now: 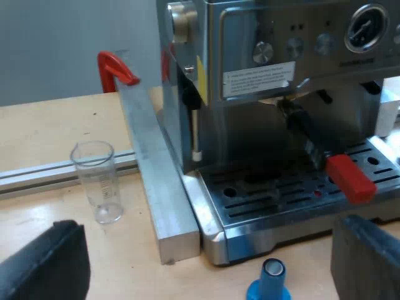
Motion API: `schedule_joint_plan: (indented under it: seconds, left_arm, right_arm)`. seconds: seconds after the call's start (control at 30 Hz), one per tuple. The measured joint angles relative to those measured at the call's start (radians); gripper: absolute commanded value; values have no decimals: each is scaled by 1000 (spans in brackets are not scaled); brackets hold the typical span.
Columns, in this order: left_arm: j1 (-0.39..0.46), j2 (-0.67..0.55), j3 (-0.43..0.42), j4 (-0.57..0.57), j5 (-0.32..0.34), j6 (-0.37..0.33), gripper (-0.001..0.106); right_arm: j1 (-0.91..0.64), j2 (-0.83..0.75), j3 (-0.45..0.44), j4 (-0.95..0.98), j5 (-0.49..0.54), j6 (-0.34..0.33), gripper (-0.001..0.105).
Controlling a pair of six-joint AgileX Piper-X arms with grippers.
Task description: Remove mug from coffee machine
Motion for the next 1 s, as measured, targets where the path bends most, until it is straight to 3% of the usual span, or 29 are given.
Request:
schedule_joint_plan:
  seconds: [0.2,0.53,0.83,1.0]
  left_arm:
    - [0,0,80,-70,-50,0,80]
    - [0,0,245,-178,-50,0,80]
    - [0,2,325,-184,-52,0,80]
    - [0,2,345,-184,-52,0,80]
  right_arm:
    - [0,2,90,-96,-2,0,52]
    - [0,2,236,-175,-3,0,52]
    - [0,5,342,-180,-3,0,52]
    - [0,5,346,-181,-3,0,52]
